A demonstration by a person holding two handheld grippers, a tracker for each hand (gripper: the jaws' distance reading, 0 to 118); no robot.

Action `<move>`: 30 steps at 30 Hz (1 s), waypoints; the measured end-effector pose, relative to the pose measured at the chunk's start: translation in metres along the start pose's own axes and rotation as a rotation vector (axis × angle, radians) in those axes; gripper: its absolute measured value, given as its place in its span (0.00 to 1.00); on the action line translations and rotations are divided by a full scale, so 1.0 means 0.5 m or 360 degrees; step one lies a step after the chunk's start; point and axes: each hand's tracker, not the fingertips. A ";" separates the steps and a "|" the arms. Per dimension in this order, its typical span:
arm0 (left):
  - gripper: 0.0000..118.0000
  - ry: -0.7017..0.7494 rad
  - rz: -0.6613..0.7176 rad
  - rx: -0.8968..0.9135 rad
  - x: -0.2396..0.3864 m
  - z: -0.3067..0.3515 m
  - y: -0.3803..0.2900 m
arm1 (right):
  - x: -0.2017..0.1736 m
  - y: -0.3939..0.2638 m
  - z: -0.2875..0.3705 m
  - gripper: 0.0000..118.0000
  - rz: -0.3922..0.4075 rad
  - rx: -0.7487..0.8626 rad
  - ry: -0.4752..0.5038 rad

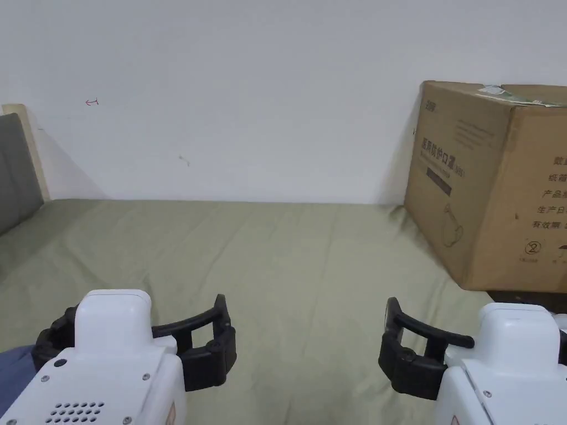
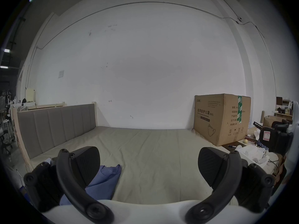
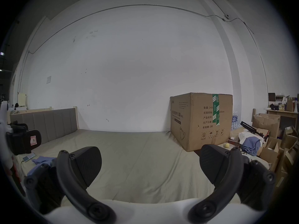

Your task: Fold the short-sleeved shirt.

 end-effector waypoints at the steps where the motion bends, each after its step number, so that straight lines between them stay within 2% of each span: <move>1: 1.00 -0.0005 0.0010 -0.0005 -0.003 -0.001 0.000 | 0.000 -0.001 0.000 1.00 0.0000 -0.0003 0.0000; 14: 1.00 -0.0093 -0.0024 -0.0022 -0.003 0.002 -0.004 | 0.003 -0.011 -0.002 1.00 -0.0012 -0.0030 -0.0002; 30: 1.00 -0.0035 -0.0032 -0.0028 -0.005 0.001 -0.007 | 0.005 -0.019 -0.005 1.00 -0.0025 -0.0043 -0.0003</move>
